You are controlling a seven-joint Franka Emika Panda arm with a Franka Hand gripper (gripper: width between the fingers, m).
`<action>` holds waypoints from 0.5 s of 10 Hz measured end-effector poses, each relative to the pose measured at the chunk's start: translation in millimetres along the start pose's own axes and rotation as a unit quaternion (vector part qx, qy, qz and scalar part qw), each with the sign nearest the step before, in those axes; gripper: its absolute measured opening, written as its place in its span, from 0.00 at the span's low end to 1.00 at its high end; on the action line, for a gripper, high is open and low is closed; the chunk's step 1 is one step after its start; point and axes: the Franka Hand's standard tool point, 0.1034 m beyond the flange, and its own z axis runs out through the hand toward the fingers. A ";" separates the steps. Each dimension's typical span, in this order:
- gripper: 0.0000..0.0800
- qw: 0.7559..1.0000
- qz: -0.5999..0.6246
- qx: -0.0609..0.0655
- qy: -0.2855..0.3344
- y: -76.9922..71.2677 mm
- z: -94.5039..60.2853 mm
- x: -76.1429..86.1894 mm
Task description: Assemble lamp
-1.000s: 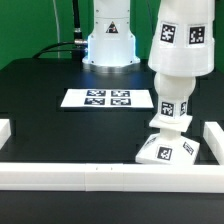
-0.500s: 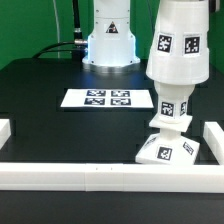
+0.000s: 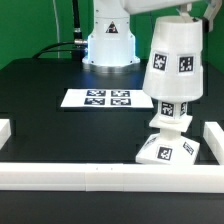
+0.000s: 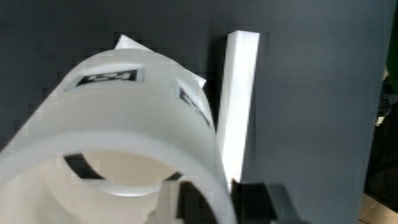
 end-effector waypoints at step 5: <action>0.06 1.000 0.004 -0.001 0.000 5.6 22.8 5.3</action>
Offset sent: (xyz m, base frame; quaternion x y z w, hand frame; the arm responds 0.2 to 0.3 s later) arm 0.0051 -0.0005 -0.0153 -0.0089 0.0173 -0.0002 0.9998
